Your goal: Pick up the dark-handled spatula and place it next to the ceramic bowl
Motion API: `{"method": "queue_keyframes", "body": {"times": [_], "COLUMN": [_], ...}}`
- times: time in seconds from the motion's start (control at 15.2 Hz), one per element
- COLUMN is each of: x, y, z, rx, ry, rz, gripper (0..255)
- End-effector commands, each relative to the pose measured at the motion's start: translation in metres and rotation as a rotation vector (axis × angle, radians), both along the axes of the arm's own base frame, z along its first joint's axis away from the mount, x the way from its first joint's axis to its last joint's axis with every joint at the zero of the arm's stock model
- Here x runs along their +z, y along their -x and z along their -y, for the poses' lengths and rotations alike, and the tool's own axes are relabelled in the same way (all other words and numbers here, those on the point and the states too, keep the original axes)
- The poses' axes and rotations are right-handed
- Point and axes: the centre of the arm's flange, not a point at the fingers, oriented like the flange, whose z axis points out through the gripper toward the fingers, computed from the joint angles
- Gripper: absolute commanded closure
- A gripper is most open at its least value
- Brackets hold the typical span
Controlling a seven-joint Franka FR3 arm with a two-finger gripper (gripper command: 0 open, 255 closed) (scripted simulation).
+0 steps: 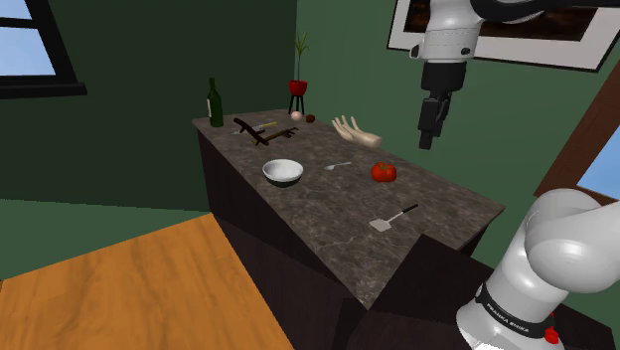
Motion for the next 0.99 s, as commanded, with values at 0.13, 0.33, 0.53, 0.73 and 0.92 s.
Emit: {"method": "queue_keyframes", "body": {"times": [0.13,0.33,0.53,0.73,0.92], "x": [-0.019,-0.049,-0.078,-0.107,-0.137], "y": [0.006,0.013,0.017,0.019,0.018], "z": [0.016,0.041,0.067,0.093,0.118], "rx": [0.066,0.165,0.264,0.363,0.462], "ry": [-0.003,-0.008,-0.012,-0.017,-0.021], "rz": [0.001,0.003,0.004,0.006,0.007], "gripper": [0,0,0,0,0]}}
